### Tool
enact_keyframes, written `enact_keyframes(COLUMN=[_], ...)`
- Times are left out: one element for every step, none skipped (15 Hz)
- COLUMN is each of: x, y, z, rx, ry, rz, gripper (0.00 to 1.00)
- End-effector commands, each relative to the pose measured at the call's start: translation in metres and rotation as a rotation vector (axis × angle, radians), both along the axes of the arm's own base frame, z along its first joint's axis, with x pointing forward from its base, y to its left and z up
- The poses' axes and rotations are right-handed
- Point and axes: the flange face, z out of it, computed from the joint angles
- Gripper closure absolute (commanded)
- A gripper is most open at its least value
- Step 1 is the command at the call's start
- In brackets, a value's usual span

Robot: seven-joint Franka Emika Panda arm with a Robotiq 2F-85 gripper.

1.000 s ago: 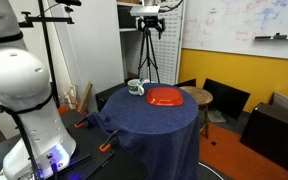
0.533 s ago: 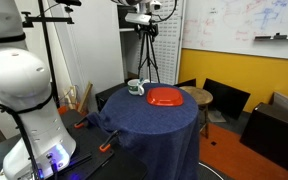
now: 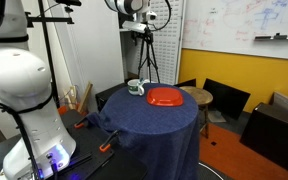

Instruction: Take the marker out of the cup and put it on the table

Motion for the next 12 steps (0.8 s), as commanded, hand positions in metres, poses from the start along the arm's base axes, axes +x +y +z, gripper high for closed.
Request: enact_keyframes(x=[0.0, 0.0, 0.0, 0.0, -0.001, -0.001, 0.0, -0.001, -0.002, -0.004, -0.006, -0.007], y=[0.0, 0.0, 0.0, 0.0, -0.001, -0.001, 0.0, 0.001, 0.003, 0.005, 0.008, 0.011], z=[0.001, 0.002, 0.002, 0.002, 0.002, -0.001, -0.009, -0.015, -0.021, -0.027, -0.035, -0.042], rx=[-0.001, -0.001, -0.001, -0.001, -0.01, -0.017, -0.028, -0.034, -0.036, -0.042, -0.046, -0.048], ry=[0.0, 0.0, 0.0, 0.0, -0.005, -0.004, 0.004, 0.013, 0.025, 0.037, 0.049, 0.061], rz=[-0.001, -0.002, -0.002, -0.002, -0.024, -0.028, -0.039, -0.052, -0.065, -0.077, -0.093, -0.103], gripper=[0.0, 0.0, 0.0, 0.0, 0.0, 0.0, 0.0, 0.0, 0.0, 0.0, 0.0, 0.0])
